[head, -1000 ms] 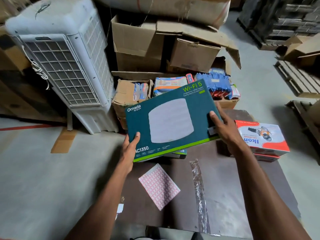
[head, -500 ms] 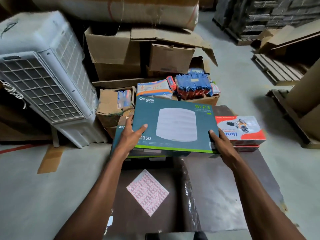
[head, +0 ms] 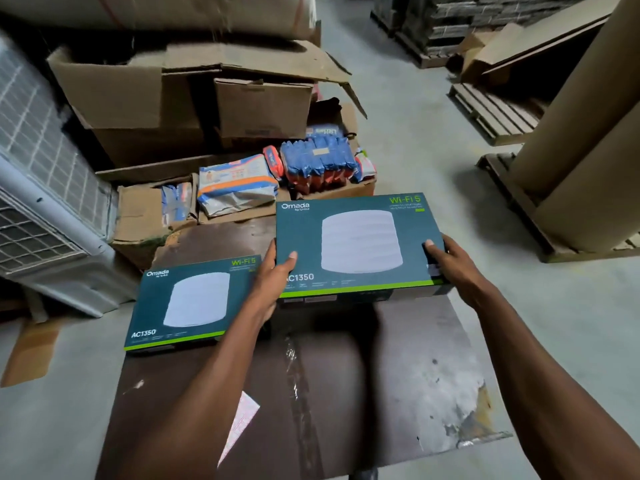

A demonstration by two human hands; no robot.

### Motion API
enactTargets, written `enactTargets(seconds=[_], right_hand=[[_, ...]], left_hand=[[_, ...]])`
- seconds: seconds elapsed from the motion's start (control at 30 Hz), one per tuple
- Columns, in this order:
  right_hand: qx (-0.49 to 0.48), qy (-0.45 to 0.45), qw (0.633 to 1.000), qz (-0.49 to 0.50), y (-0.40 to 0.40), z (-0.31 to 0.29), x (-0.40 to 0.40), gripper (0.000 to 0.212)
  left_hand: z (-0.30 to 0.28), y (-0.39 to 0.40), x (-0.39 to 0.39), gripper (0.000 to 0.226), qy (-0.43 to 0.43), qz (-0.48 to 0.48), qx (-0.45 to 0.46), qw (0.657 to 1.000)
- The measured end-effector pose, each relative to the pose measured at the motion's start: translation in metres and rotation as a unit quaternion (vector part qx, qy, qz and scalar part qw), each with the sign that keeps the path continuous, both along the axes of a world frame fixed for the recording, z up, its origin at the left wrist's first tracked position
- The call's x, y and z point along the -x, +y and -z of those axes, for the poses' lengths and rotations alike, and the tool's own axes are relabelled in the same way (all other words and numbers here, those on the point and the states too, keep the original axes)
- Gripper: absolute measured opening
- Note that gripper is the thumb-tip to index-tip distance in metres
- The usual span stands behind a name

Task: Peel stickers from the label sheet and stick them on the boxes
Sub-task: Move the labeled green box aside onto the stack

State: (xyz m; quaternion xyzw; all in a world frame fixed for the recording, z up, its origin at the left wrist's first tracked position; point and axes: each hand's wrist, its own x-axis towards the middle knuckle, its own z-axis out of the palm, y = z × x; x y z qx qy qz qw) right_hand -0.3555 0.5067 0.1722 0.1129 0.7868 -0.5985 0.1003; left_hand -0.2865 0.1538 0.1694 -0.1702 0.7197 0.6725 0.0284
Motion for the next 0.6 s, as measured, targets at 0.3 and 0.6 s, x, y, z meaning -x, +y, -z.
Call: enactTargets(seconds=[0.3, 0.6], right_hand=[[-0.029, -0.017, 0.999, -0.012, 0.073, 0.026, 0.073, 0.041], [-0.022, -0.046, 0.998, -0.024, 0.097, 0.059, 0.100, 0.042]], left_hand=[[0.045, 0.069, 0.071, 0.049, -0.036, 0.007, -0.015, 0.999], [0.071, 0.101, 0.086, 0.043, -0.049, -0.025, -0.035, 0.998]])
